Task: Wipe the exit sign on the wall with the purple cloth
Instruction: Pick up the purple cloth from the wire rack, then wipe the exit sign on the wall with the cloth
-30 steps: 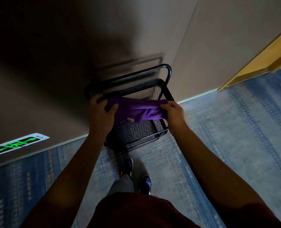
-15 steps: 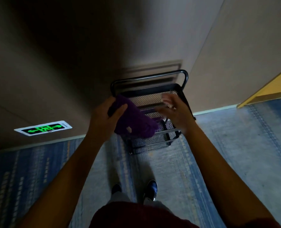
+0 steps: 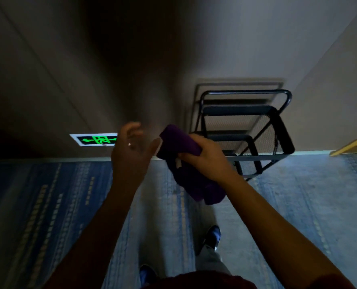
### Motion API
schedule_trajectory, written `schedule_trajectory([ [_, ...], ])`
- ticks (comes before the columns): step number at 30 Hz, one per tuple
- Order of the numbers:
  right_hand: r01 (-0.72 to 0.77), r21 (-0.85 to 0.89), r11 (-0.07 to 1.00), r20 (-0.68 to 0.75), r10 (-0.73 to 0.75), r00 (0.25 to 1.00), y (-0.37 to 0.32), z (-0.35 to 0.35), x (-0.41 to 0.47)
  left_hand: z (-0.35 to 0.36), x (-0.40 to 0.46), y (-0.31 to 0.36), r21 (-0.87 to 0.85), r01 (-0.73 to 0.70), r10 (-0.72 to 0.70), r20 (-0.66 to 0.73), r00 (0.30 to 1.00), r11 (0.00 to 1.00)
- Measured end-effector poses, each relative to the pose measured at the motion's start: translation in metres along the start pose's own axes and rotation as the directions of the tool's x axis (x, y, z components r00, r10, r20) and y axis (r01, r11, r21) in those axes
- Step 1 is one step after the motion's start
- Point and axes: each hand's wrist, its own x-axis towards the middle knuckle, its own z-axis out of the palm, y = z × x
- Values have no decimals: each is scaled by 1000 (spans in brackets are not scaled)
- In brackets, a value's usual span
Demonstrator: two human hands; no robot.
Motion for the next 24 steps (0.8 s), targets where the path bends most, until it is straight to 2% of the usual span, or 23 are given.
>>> schedule_trajectory([
  [1, 12, 6, 1000, -73, -12, 997, -10, 19, -3, -23, -10, -9, -30, 58, -59, -51, 997, 998],
  [2, 17, -12, 1000, -140, -18, 990, -21, 39, -6, -43, -20, -18, -78, 143, -146, -37, 989, 987],
  [4, 53, -84, 995, -230, -71, 971, -46, 85, -12, -72, -43, -32, -191, 365, -335, 175, 926, 911],
  [6, 183, -172, 968, -201, -217, 955, -71, 134, -23, -94, -57, -39, -278, 473, -377, 335, 863, 836],
  [7, 255, -226, 940, -135, -289, 948, -82, 157, -27, -103, -59, -43, -324, 469, -358, 345, 867, 822],
  [9, 346, -287, 893, 37, -351, 936, -98, 195, -32, -127, -57, -52, -426, 430, -359, 240, 902, 796],
  [11, 386, -199, 901, 137, -365, 921, -108, 221, -36, -155, -49, -66, -530, 417, -452, 69, 889, 739],
  [13, 322, 68, 944, 64, -327, 943, -115, 237, -33, -181, -36, -80, -598, 436, -560, -27, 828, 673],
  [15, 132, 333, 933, -55, -121, 991, -120, 248, -22, -201, -19, -91, -602, 486, -631, -37, 775, 633],
  [16, 35, 385, 922, -79, -5, 997, -120, 253, -13, -209, -10, -95, -587, 519, -649, -15, 760, 621],
  [18, -109, 343, 933, -35, 129, 991, -117, 264, 9, -222, 10, -103, -587, 542, -639, 55, 767, 601],
  [20, -169, 350, 921, 99, 143, 985, -114, 280, 29, -232, 30, -107, -626, 555, -626, 133, 768, 547],
  [22, -254, 442, 860, 219, 172, 961, -115, 301, 54, -240, 54, -114, -606, 601, -634, 196, 748, 522],
  [24, -266, 523, 809, 219, 175, 960, -113, 323, 81, -245, 76, -130, -539, 599, -641, 134, 756, 593],
])
